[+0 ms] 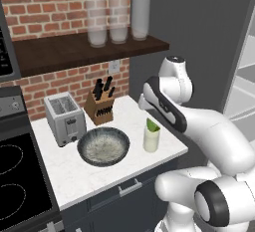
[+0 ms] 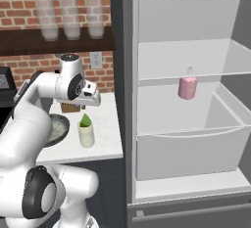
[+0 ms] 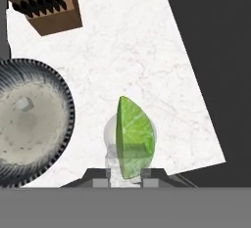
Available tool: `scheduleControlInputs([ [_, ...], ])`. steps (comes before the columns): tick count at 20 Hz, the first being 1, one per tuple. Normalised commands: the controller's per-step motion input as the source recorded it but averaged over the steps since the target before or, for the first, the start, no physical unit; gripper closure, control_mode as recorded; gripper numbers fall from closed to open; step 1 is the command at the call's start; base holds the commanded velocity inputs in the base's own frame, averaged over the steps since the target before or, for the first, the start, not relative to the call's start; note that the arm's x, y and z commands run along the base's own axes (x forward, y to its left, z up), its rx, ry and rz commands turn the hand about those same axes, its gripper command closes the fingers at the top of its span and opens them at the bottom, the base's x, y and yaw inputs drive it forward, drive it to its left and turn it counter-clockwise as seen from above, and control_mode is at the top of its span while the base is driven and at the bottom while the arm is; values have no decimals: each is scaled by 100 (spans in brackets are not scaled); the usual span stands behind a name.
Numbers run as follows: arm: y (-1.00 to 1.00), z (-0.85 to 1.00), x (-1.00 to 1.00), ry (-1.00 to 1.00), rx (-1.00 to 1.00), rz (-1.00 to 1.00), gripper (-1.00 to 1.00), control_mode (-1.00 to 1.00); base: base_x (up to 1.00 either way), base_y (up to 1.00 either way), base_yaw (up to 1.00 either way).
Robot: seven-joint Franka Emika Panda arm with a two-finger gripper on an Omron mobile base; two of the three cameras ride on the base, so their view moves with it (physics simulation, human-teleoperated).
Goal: Grab a lemon wedge from the fridge and one ice cube from the ice bowl, and put them in the glass of lemonade.
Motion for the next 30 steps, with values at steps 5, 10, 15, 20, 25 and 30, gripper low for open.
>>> scheduleControlInputs([
  [5,0,-1,9,2,0,-4,100,-100,0,0,0],
  [10,0,0,6,0,0,-2,100,-100,0,0,0],
  [15,2,0,0,0,0,0,100,-100,0,0,0],
  [20,0,0,0,0,0,0,100,-100,0,0,0],
  [25,0,-6,1,0,0,0,100,-100,0,0,0],
  [30,0,-14,2,0,0,0,100,-100,0,0,0],
])
